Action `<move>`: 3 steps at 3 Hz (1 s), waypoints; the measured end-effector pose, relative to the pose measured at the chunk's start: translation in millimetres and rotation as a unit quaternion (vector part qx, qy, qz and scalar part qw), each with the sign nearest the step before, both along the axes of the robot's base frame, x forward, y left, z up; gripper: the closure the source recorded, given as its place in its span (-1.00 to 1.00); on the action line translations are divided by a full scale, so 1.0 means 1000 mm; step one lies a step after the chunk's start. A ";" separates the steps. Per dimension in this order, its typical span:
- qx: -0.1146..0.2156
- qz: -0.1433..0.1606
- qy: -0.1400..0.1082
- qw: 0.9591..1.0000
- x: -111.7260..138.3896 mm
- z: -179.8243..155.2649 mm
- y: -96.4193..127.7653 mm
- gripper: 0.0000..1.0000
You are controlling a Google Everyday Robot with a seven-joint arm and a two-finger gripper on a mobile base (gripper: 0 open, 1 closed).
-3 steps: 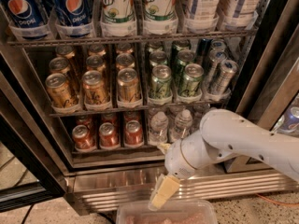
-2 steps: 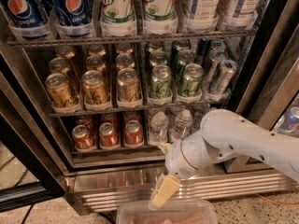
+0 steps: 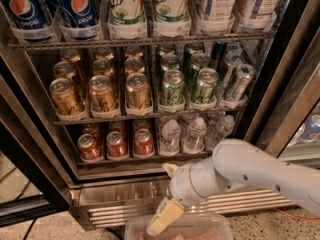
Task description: Pick coke can from bottom shelf of fridge
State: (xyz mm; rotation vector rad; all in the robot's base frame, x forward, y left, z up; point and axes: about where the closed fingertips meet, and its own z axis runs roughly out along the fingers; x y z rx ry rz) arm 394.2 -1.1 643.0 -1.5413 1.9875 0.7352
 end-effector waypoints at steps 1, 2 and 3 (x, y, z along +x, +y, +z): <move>0.047 -0.030 -0.015 0.998 -0.004 -0.024 0.030 -1.00; 0.080 -0.064 -0.046 0.994 0.003 -0.033 0.054 -1.00; 0.103 -0.102 -0.079 0.986 0.021 -0.036 0.071 -1.00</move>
Offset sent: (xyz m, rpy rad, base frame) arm 0.0343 0.0730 -0.0399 0.2389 -0.2352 -0.2828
